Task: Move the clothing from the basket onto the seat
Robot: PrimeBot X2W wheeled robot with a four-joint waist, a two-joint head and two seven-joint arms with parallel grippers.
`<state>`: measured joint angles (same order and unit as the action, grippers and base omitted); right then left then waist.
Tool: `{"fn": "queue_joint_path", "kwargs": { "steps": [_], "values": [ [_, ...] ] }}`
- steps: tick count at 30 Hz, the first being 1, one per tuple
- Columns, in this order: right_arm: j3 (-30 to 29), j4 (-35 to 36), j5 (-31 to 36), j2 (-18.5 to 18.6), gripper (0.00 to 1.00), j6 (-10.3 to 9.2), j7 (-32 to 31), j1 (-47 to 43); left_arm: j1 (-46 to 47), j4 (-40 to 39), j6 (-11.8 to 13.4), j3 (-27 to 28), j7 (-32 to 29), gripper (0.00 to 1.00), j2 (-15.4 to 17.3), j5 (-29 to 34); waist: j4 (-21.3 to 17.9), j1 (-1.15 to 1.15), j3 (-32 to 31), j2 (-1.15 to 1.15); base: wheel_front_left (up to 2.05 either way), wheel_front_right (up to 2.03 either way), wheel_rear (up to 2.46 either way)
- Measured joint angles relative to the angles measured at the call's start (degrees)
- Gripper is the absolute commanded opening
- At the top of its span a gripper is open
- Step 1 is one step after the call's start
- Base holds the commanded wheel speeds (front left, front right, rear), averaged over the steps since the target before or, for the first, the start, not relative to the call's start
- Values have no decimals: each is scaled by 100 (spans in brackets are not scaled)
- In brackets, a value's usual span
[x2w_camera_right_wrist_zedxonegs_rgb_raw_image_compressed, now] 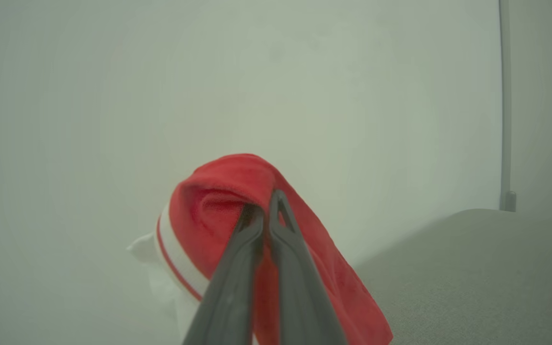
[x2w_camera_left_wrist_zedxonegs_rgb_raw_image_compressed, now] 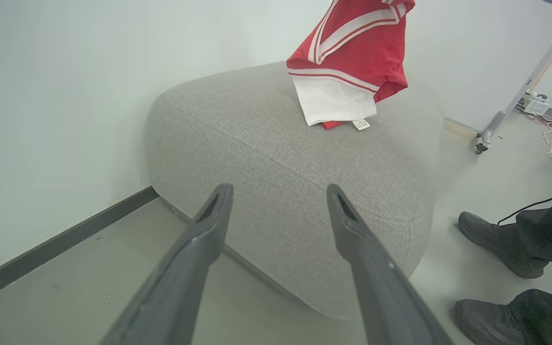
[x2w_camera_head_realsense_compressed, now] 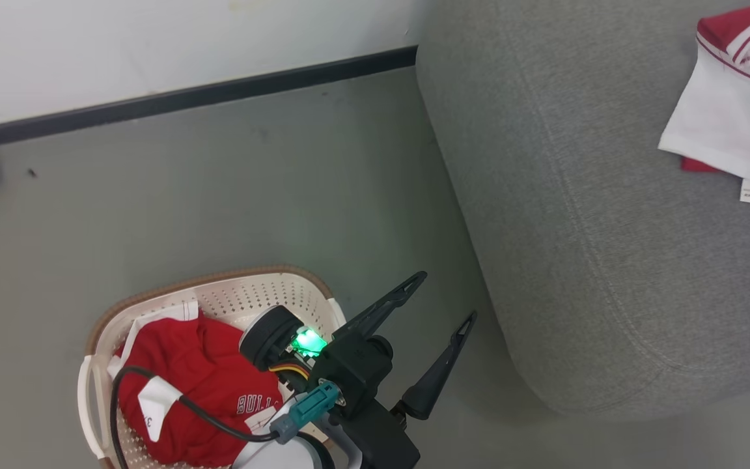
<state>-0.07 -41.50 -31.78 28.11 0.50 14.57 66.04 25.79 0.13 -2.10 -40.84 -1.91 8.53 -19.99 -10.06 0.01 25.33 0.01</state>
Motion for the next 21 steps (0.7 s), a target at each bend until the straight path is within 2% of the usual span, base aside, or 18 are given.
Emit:
{"fn": "queue_joint_path", "kwargs": {
  "steps": [6,17,18,19,20,21],
  "values": [
    [-2,-490,1,3,0,13,13,-110,17,-4,1,37,8,100,24,36,121,0,232,0,0,0,0],
    [-125,-1361,-155,-204,0,103,13,-582,134,113,-45,44,51,100,30,41,143,-1,421,0,0,0,0],
    [-129,-1405,-155,-211,7,103,13,-582,141,127,-51,44,52,100,30,41,142,-1,422,0,0,0,0],
    [-127,-1445,-155,-226,7,104,12,-582,158,147,-51,42,52,100,30,41,142,-1,422,0,0,0,0],
    [-127,-1477,-155,-244,100,104,12,-580,190,177,-53,41,59,100,27,41,143,-1,418,0,0,0,0],
    [-127,-1477,-155,-244,100,104,12,-580,190,177,-53,41,59,100,27,41,143,-1,418,0,0,0,0]
  ]
}}
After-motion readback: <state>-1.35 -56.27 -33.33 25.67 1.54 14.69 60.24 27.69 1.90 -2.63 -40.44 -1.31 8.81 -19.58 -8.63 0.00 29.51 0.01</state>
